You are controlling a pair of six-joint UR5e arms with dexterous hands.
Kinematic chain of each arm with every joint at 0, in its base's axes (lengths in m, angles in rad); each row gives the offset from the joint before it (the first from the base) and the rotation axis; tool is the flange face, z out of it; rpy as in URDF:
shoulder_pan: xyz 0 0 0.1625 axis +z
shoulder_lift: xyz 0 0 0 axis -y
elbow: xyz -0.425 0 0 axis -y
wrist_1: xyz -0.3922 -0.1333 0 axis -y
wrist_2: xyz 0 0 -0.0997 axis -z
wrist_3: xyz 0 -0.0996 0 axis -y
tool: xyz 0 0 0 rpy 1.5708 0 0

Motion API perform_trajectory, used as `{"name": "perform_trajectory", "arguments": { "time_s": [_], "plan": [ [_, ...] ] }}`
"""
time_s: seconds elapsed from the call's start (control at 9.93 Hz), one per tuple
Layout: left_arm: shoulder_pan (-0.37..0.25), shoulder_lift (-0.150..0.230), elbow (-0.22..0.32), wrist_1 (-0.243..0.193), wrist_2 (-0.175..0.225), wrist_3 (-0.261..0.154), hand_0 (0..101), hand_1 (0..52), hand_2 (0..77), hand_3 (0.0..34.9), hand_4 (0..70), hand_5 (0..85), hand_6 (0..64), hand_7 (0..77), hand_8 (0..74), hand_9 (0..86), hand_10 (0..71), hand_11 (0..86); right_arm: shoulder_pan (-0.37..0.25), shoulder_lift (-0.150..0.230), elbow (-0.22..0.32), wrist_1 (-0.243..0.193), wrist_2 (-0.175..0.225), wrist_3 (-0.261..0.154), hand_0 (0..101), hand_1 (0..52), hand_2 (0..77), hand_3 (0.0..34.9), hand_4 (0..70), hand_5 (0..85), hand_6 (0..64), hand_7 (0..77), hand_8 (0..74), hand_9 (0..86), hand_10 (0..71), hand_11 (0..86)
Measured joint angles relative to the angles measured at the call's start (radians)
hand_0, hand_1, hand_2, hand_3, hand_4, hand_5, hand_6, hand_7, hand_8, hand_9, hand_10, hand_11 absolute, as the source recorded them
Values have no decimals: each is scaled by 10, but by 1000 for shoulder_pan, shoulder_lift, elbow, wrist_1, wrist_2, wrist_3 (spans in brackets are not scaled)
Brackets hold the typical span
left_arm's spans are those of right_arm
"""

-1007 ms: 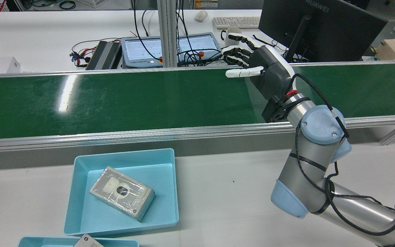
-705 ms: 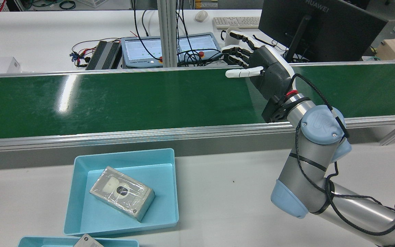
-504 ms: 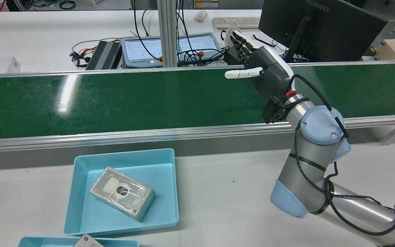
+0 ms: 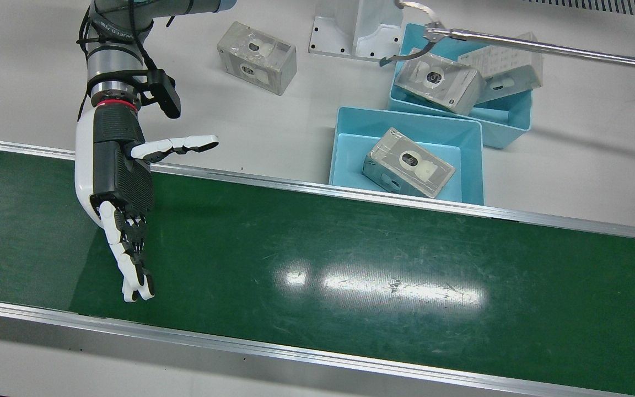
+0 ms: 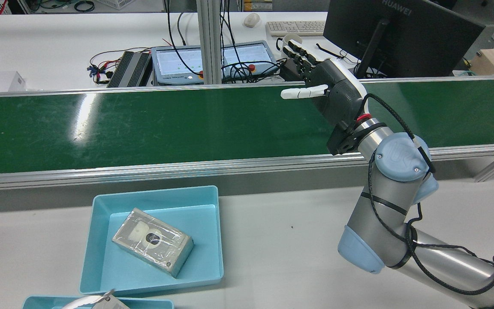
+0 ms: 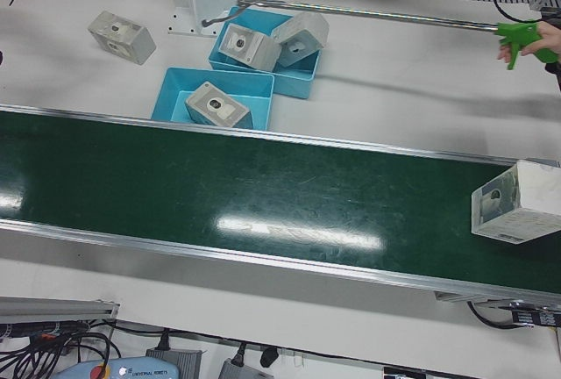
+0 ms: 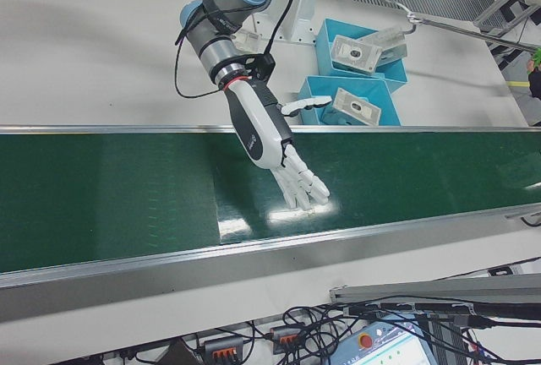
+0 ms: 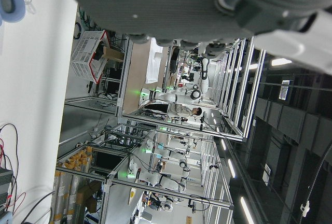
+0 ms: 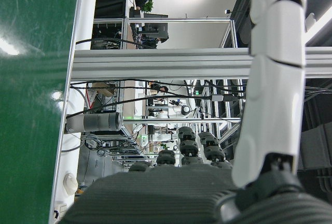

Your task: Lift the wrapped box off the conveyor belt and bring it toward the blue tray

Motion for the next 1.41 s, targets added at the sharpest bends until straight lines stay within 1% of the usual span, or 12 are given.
{"name": "perform_trajectory", "arguments": {
  "time_s": [0.2,0.3,0.4,0.5,0.6,0.81,0.91,1.01,1.11,1.21,1.31,1.41],
  "plan": [
    [0,0,0,0,0,0,0,0,11,0,0,11,5,5,5,5,5,5,0,1,-5,1,0,1,469,131,82,1,60,82,22,65,49,11,0,11],
    [0,0,0,0,0,0,0,0,5,0,0,5,5,5,5,5,5,5,-1,1,-9,1,0,2,469,131,82,1,60,82,22,76,0,11,0,11],
    [0,0,0,0,0,0,0,0,5,0,0,5,5,5,5,5,5,5,-2,3,-15,2,0,2,469,131,82,1,60,82,22,76,0,11,0,11],
    [0,0,0,0,0,0,0,0,11,0,0,5,5,5,5,5,5,5,-3,5,-21,6,0,2,469,131,55,2,27,38,0,5,5,11,0,11],
    [0,0,0,0,0,0,0,0,5,0,0,5,5,5,5,5,0,5,-3,6,-24,21,-1,1,463,109,76,0,38,44,11,49,5,11,0,11],
    [0,0,0,0,0,0,0,0,5,0,0,5,5,5,5,5,5,5,-2,3,-31,59,-2,1,455,98,93,2,33,44,11,55,27,11,0,11],
    [0,0,0,0,0,0,0,0,11,0,0,11,5,5,5,5,5,5,-2,2,-31,76,-1,3,443,98,93,1,54,44,22,76,38,11,0,11],
    [0,0,0,0,0,0,0,0,11,0,0,11,5,5,5,5,5,5,-1,1,-30,86,1,4,457,93,71,2,120,98,76,142,60,11,0,11],
    [0,0,0,0,0,0,0,0,5,0,0,11,5,5,5,5,0,5,-2,1,-29,90,5,4,457,93,71,2,120,98,76,142,60,11,0,11],
    [0,0,0,0,0,0,0,0,11,0,0,11,5,5,5,5,5,5,-4,0,-29,93,7,3,458,98,82,1,131,98,93,185,82,16,0,11],
    [0,0,0,0,0,0,0,0,11,0,0,11,5,5,5,5,5,5,-5,0,-30,94,8,2,458,115,98,2,131,98,76,185,55,71,0,11],
    [0,0,0,0,0,0,0,0,11,0,0,5,5,5,5,5,5,5,-5,-1,-31,94,9,0,458,115,98,2,131,98,76,185,55,71,0,11]
  ]
}}
